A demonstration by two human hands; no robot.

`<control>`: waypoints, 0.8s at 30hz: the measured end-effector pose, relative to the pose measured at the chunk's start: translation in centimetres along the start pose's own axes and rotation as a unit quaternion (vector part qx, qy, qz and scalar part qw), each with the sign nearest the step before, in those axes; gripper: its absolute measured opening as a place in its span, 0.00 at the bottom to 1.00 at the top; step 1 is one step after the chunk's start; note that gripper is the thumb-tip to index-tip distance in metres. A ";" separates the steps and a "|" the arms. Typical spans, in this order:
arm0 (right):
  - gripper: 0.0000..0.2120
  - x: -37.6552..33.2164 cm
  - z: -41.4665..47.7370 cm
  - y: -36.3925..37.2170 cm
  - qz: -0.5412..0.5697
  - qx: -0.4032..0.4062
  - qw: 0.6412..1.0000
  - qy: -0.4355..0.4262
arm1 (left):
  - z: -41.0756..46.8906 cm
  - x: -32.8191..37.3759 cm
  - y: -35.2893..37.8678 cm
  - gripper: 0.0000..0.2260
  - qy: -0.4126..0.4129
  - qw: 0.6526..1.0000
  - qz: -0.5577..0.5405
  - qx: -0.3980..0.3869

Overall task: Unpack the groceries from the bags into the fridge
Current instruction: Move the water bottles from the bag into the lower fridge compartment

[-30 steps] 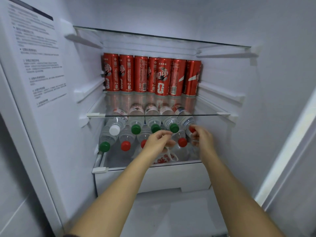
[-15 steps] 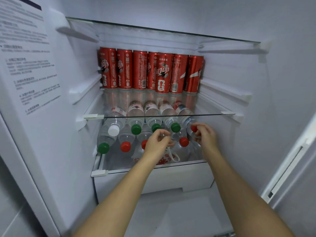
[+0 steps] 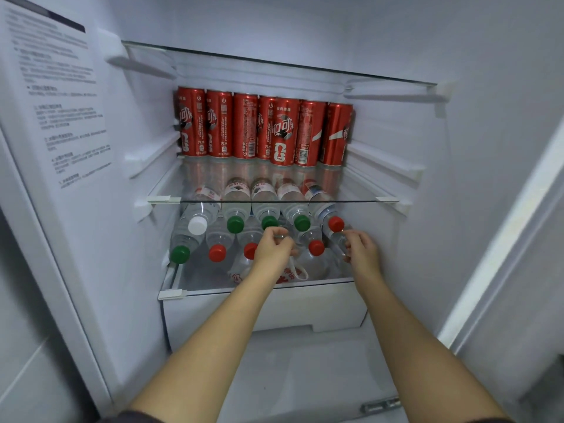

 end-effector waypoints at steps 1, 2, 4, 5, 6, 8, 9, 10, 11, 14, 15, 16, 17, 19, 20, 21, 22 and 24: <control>0.06 0.1 -0.4 -0.2 -0.018 -0.007 1.000 -0.002 | -0.4 -0.1 0.1 0.10 -0.006 1.000 -0.005 0.001; 0.05 0.0 -1.0 -0.4 -0.040 -0.021 0.999 -0.011 | -0.9 -0.2 0.2 0.11 -0.007 1.000 -0.003 0.005; 0.05 0.0 -2.8 -0.7 -0.094 -0.060 0.993 -0.046 | -2.6 -0.3 0.2 0.13 0.013 0.999 0.030 0.022; 0.08 0.0 -3.9 -0.7 -0.139 -0.078 0.985 -0.071 | -3.7 -0.2 0.2 0.13 0.031 0.997 0.055 0.038; 0.11 -0.3 -5.2 -0.8 -0.193 -0.089 0.972 -0.101 | -4.9 -0.1 0.1 0.13 0.051 0.993 0.087 0.060; 0.18 -0.7 -7.9 -0.9 -0.298 -0.091 0.936 -0.166 | -7.8 0.0 0.0 0.15 0.088 0.973 0.187 0.107; 0.21 -0.9 -9.3 -1.1 -0.342 -0.089 0.917 -0.184 | -9.3 -0.1 0.0 0.17 0.105 0.954 0.248 0.131; 0.23 -1.0 -10.7 -1.3 -0.383 -0.094 0.900 -0.187 | -10.7 -0.2 0.0 0.19 0.120 0.932 0.307 0.154; 0.25 -0.7 -11.9 -1.8 -0.423 -0.105 0.882 -0.181 | -12.1 -0.5 0.1 0.21 0.124 0.908 0.363 0.166; 0.29 0.2 -15.5 -3.9 -0.520 -0.146 0.829 -0.144 | -15.8 -2.7 0.9 0.28 0.052 0.849 0.509 0.132; 0.29 0.6 -16.6 -4.7 -0.547 -0.158 0.811 -0.134 | -17.1 -3.5 1.1 0.29 0.022 0.826 0.551 0.117; 0.30 0.7 -17.8 -5.5 -0.568 -0.169 0.795 -0.128 | -18.5 -4.0 1.3 0.30 0.000 0.803 0.586 0.109; 0.30 0.7 -18.9 -6.1 -0.583 -0.178 0.783 -0.126 | -19.9 -4.3 1.5 0.31 -0.013 0.783 0.613 0.110; 0.31 0.5 -21.0 -7.3 -0.595 -0.189 0.771 -0.128 | -22.6 -4.4 1.7 0.31 -0.017 0.755 0.642 0.128; 0.31 0.3 -21.9 -7.8 -0.595 -0.192 0.769 -0.132 | -23.7 -4.3 1.8 0.31 -0.016 0.748 0.649 0.136; 0.31 0.0 -22.8 -8.3 -0.596 -0.196 0.766 -0.139 | -24.7 -4.2 2.0 0.31 -0.011 0.744 0.653 0.143; 0.31 -0.4 -23.6 -8.7 -0.597 -0.201 0.763 -0.147 | -25.5 -4.0 2.1 0.31 -0.006 0.742 0.654 0.147; 0.30 -1.1 -25.2 -9.7 -0.595 -0.205 0.760 -0.161 | -27.0 -3.7 2.4 0.31 0.002 0.743 0.652 0.149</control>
Point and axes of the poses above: each hand's wrist, its own z-axis towards the middle knuckle, its own y-axis out of the palm, x = y × z, the point moved 7 cm from there along z, towards the middle knuckle, and after that the axes turned 14 degrees about z, right-handed, at the moved point
